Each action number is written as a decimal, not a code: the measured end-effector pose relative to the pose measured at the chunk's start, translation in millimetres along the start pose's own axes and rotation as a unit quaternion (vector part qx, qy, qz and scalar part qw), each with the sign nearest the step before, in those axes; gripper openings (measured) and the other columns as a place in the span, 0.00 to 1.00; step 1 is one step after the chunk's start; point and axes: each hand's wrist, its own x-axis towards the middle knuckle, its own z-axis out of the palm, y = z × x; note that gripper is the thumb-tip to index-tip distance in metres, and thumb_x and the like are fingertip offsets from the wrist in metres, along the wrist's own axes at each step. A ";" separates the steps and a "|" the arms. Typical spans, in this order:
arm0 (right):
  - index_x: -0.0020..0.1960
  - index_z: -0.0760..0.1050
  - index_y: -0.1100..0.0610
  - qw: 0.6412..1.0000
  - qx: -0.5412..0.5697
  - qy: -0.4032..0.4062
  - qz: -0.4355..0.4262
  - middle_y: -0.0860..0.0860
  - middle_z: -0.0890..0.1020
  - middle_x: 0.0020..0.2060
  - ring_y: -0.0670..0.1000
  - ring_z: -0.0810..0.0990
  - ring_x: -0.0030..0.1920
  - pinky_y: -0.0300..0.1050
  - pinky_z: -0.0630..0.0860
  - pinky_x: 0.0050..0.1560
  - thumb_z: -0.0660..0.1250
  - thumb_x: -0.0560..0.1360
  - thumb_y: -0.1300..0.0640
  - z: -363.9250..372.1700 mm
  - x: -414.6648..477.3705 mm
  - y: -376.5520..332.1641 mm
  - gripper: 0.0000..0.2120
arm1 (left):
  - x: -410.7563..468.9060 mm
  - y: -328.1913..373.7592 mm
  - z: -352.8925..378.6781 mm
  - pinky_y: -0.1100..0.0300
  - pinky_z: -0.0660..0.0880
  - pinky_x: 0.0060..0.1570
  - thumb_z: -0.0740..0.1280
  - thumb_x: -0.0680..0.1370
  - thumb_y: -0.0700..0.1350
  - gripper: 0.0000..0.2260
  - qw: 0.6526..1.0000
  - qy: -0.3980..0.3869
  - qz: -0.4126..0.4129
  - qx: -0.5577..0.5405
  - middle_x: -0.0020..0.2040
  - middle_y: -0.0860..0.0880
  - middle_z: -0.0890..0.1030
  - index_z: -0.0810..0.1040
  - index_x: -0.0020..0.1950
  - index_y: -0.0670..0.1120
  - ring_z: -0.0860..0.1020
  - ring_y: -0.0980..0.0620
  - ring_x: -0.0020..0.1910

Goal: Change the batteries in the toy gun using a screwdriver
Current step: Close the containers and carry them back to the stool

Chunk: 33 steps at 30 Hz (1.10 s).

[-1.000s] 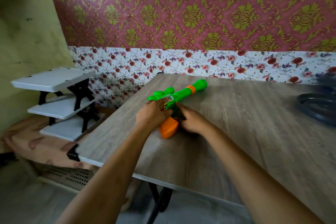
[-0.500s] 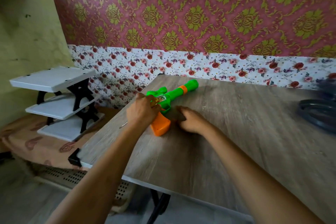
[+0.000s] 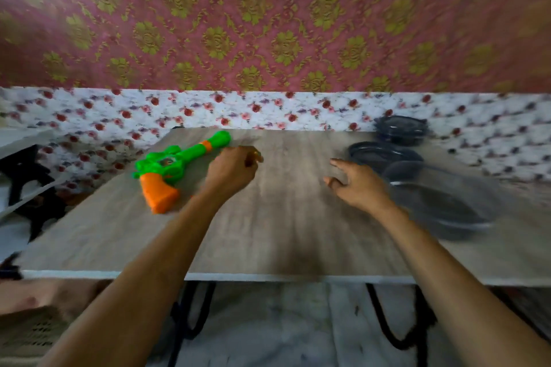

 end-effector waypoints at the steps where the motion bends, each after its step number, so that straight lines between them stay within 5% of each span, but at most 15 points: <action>1: 0.70 0.67 0.52 1.000 -0.013 0.013 0.015 0.52 0.71 0.69 0.54 0.70 0.68 0.46 0.68 0.66 0.63 0.76 0.50 -14.5 -9.6 20.3 0.24 | 5.6 17.7 14.2 0.56 0.77 0.47 0.61 0.78 0.37 0.11 0.998 -0.030 0.016 -0.048 0.49 0.47 0.81 0.80 0.54 0.48 0.79 0.48 0.47; 5: 0.71 0.66 0.55 0.994 -0.048 0.073 0.071 0.56 0.73 0.67 0.56 0.73 0.65 0.47 0.70 0.63 0.64 0.75 0.51 -54.2 -40.5 87.8 0.25 | 24.4 72.4 68.8 0.56 0.76 0.53 0.62 0.79 0.39 0.11 0.990 -0.092 0.093 -0.053 0.55 0.48 0.81 0.80 0.56 0.49 0.79 0.48 0.53; 13: 0.74 0.56 0.62 0.968 -0.099 0.119 0.199 0.58 0.59 0.74 0.56 0.58 0.75 0.51 0.58 0.74 0.61 0.76 0.49 -77.1 -60.5 167.3 0.32 | 73.2 128.0 155.0 0.53 0.70 0.60 0.61 0.80 0.40 0.16 0.977 -0.126 0.169 0.034 0.64 0.41 0.76 0.72 0.67 0.45 0.75 0.42 0.60; 19: 0.76 0.50 0.60 0.957 0.096 0.094 0.257 0.57 0.57 0.75 0.58 0.60 0.73 0.51 0.59 0.72 0.59 0.78 0.49 -67.6 -52.3 179.8 0.33 | 102.2 138.8 188.3 0.50 0.69 0.66 0.63 0.79 0.42 0.22 0.971 -0.146 0.174 0.073 0.69 0.42 0.71 0.65 0.73 0.47 0.72 0.42 0.65; 25: 0.75 0.54 0.56 0.914 0.266 0.201 0.232 0.54 0.60 0.75 0.53 0.60 0.74 0.49 0.57 0.74 0.61 0.78 0.52 -48.1 -56.5 184.2 0.30 | 116.5 136.1 201.6 0.51 0.77 0.55 0.62 0.80 0.47 0.07 0.960 -0.126 0.211 0.131 0.53 0.45 0.81 0.78 0.52 0.49 0.78 0.48 0.49; 33: 0.76 0.54 0.53 0.896 0.308 0.226 0.224 0.52 0.61 0.74 0.52 0.61 0.73 0.51 0.58 0.74 0.61 0.77 0.52 -43.3 -54.6 182.5 0.30 | 106.2 116.8 180.7 0.53 0.74 0.53 0.61 0.79 0.43 0.11 0.961 -0.040 0.227 0.152 0.60 0.46 0.78 0.75 0.61 0.50 0.78 0.45 0.55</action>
